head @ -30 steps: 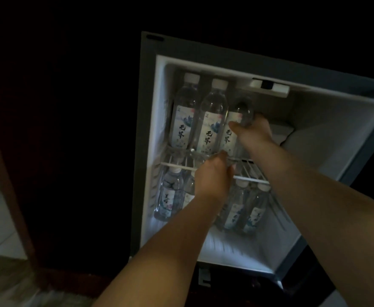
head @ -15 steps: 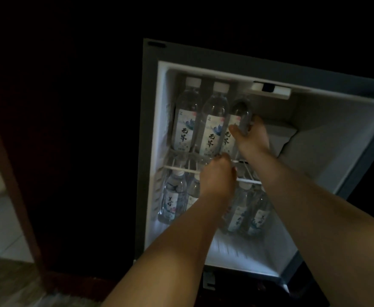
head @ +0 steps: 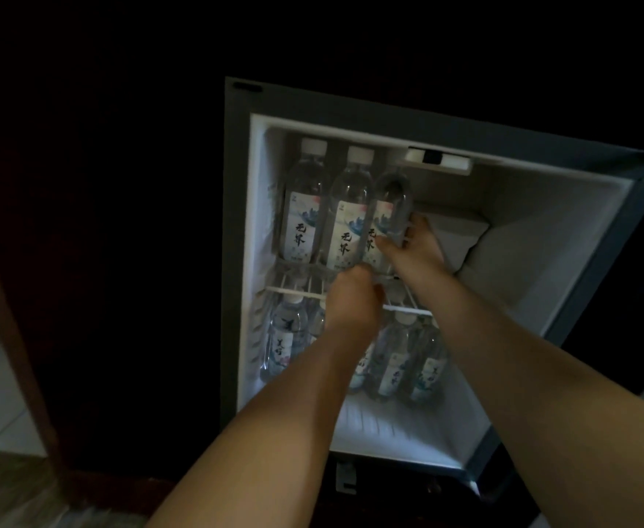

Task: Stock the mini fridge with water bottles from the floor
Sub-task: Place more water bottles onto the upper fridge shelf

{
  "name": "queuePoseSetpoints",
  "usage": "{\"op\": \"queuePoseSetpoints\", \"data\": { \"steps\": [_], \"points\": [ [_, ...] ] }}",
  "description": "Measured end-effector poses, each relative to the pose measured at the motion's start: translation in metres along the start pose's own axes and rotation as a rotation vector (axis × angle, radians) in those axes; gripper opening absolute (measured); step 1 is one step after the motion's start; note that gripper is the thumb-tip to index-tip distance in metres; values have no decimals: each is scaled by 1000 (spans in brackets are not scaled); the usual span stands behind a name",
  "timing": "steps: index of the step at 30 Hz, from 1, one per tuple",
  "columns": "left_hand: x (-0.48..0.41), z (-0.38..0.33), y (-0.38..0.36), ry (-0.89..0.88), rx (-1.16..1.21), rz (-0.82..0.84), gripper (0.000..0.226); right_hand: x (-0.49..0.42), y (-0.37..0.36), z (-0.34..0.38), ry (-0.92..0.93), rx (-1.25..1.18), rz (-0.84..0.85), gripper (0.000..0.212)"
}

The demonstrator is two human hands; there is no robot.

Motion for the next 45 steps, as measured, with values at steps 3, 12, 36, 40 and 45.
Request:
{"op": "queuePoseSetpoints", "data": {
  "steps": [3,12,36,40,45],
  "points": [
    [7,5,3,-16,170,-7,14,11,5,0,-1,33,-1,46],
    [67,30,2,11,265,74,20,88,33,4,-8,6,66,34],
    [320,42,-187,-165,-625,1370,45,451,214,-125,-719,486,1085,34],
    [380,19,-222,-297,-672,1495,47,497,268,-134,-839,522,1036,32],
    [446,-8,-257,-399,-618,1595,45,551,328,-135,-995,562,914,33]
  ]
}}
Point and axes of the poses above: each hand's wrist, its own x-axis away from the middle knuckle, its own y-axis out of the back of the hand, z = x × y, the point moved 3 cm from there along -x, towards the middle knuckle, and after that the axes turned 15 degrees about y, right-handed, at the moved point
